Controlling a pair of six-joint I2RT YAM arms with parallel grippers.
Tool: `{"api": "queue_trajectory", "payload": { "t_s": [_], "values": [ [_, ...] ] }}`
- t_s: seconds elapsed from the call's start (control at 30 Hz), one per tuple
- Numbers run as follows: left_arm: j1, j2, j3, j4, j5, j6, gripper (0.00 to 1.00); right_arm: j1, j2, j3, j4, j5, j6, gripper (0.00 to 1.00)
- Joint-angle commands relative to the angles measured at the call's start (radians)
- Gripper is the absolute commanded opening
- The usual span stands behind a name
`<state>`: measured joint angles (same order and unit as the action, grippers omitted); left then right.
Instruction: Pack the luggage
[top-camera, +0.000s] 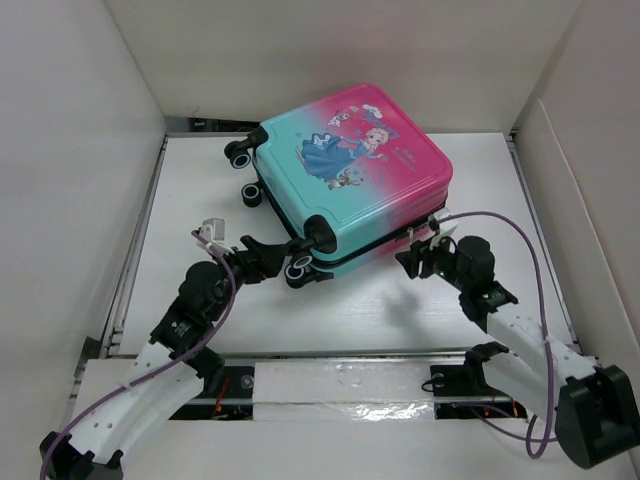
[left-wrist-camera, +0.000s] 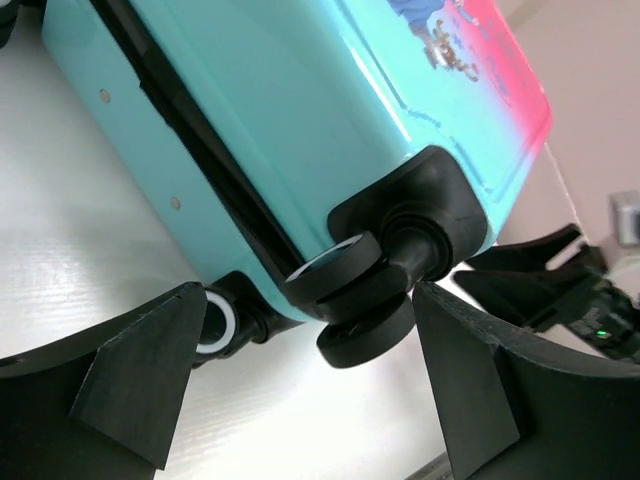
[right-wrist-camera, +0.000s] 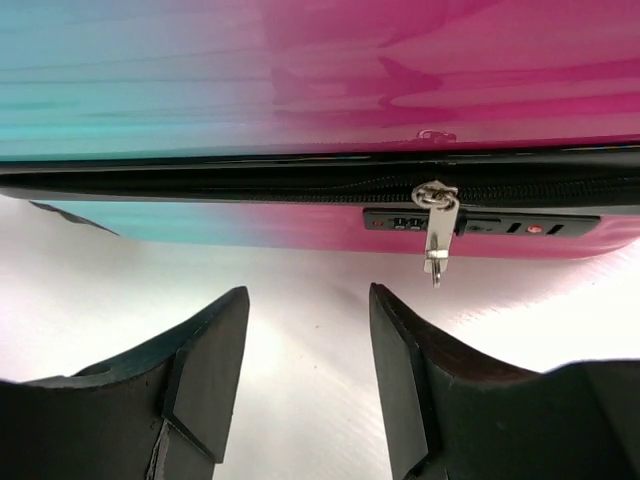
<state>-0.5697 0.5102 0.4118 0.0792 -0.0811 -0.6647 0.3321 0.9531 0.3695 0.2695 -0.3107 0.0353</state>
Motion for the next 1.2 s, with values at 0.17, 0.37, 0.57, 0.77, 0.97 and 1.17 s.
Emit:
{"api": "queue_trajectory", "payload": {
  "t_s": [0.17,0.37,0.57,0.77,0.97,1.17],
  "values": [
    [-0.004,0.031,0.027,-0.036,0.044,0.005,0.82,-0.093,-0.065,0.078,-0.085,0.046,-0.021,0.68],
    [-0.004,0.082,0.048,0.068,0.075,0.000,0.82,-0.102,0.165,0.259,-0.198,0.042,-0.136,0.66],
    [-0.004,0.152,0.038,0.181,0.159,0.025,0.82,-0.102,0.245,0.240,-0.101,-0.034,-0.124,0.55],
    [-0.004,0.224,0.042,0.241,0.181,0.051,0.81,-0.102,0.292,0.215,-0.010,-0.047,-0.120,0.50],
    [-0.004,0.292,0.030,0.326,0.201,0.059,0.77,-0.102,0.325,0.172,0.155,-0.077,-0.095,0.23],
    [-0.004,0.352,0.027,0.421,0.244,0.054,0.62,-0.042,0.262,0.111,0.188,-0.050,-0.068,0.00]
  ]
}}
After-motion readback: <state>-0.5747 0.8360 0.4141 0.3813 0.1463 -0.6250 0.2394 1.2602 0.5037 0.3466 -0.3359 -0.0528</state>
